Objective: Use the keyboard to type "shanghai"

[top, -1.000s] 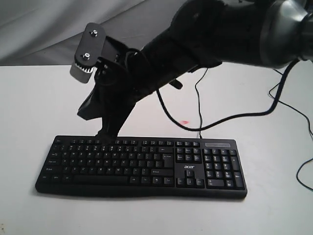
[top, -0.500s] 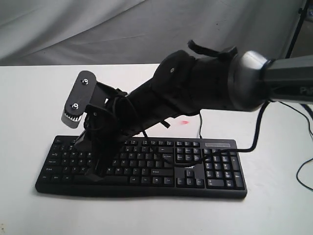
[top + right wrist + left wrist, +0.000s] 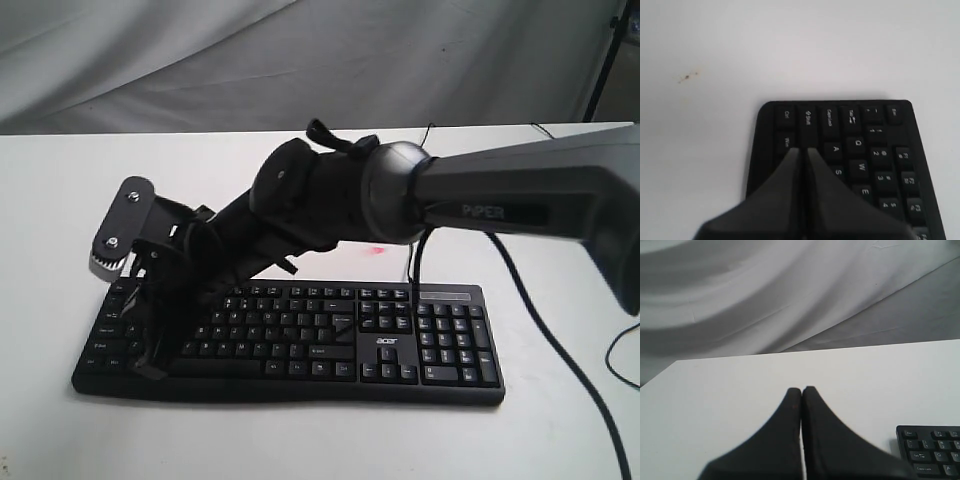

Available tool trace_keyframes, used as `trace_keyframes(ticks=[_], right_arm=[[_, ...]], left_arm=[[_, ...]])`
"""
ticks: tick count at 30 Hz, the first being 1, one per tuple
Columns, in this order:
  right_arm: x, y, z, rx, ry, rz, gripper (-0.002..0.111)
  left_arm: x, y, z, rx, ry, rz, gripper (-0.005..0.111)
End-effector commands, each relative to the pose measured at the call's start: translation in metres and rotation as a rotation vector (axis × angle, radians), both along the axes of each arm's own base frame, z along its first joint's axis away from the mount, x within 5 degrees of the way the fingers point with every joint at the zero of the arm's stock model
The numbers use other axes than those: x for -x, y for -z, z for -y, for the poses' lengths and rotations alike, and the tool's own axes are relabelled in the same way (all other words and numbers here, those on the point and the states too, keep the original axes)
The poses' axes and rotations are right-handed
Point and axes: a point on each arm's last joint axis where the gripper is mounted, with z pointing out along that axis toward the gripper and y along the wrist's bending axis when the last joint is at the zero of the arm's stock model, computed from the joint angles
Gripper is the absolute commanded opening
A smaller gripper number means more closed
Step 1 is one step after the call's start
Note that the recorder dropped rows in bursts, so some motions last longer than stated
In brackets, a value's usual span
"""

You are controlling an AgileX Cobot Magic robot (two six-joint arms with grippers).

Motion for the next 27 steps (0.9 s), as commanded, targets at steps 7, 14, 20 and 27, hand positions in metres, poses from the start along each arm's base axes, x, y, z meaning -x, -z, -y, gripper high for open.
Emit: trace_keyframes(ticks=[7,14,20,27], right_arm=[[-0.002,0.003,-0.013,0.022,0.026,0.079,0.000],[-0.010,0.013,-0.015,0.036,0.043,0.096,0.000],[-0.017,0.018,-0.021,0.032,0.035,0.097,0.000],[-0.022,0.029,-0.022,0.067,0.043,0.080,0.000]], left_arm=[[0.000,0.001,0.000,0.004,0.004,-0.003,0.001],[0.000,0.001,0.000,0.004,0.004,-0.003,0.001],[0.000,0.001,0.000,0.004,0.004,-0.003,0.001],[0.000,0.001,0.000,0.004,0.004,-0.003,0.001]])
